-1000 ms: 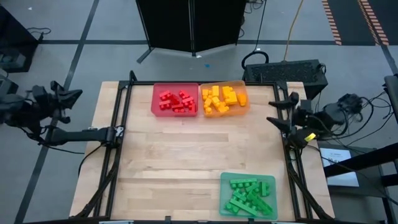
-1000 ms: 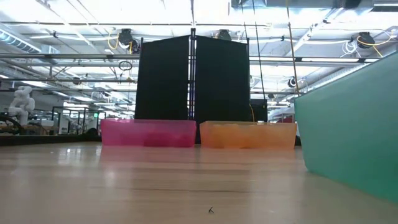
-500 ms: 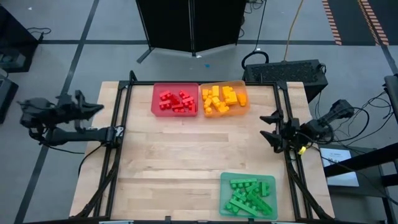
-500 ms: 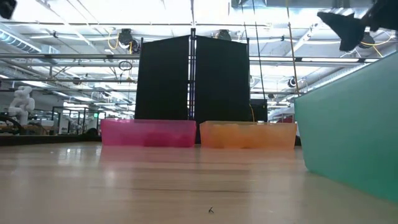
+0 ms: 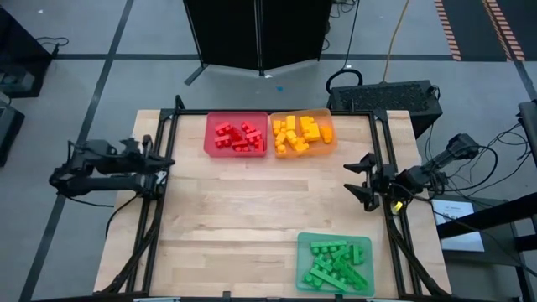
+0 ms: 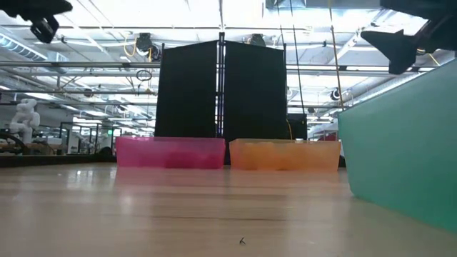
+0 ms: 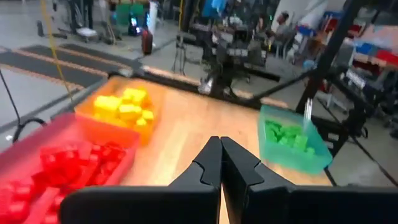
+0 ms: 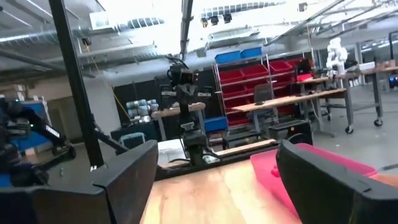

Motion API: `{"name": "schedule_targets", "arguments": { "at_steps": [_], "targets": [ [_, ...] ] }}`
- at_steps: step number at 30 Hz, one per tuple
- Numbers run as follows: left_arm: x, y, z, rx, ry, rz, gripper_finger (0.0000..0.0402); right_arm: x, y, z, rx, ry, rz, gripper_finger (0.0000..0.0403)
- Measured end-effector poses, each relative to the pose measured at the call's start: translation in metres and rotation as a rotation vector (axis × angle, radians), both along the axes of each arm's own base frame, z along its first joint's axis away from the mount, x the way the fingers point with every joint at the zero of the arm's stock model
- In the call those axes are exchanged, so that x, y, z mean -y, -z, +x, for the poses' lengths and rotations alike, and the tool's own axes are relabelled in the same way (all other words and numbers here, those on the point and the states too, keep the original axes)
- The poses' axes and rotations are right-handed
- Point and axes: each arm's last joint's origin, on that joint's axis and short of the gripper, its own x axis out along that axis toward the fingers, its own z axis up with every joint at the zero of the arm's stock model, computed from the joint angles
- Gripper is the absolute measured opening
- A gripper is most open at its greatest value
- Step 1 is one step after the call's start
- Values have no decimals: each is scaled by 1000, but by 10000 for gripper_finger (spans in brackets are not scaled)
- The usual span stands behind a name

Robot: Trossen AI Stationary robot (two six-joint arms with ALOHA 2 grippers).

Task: Sort blocks
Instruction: Return to Home Position

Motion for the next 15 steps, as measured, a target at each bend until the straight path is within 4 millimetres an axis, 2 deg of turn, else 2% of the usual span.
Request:
{"name": "schedule_targets", "arguments": {
  "at_steps": [5, 9, 12, 15],
  "targets": [
    [0, 19, 21, 7, 27, -19, 2, -1, 2, 1, -26, 5, -18, 318],
    [1, 20, 29, 69, 66, -37, 2, -1, 3, 2, -38, 14, -35, 318],
    [1, 34, 39, 29, 78, -53, 2, -1, 6, 3, -63, 9, -33, 318],
    [2, 38, 48, 137, 92, -56, 2, -1, 7, 3, -70, 7, -31, 318]
  ]
}}
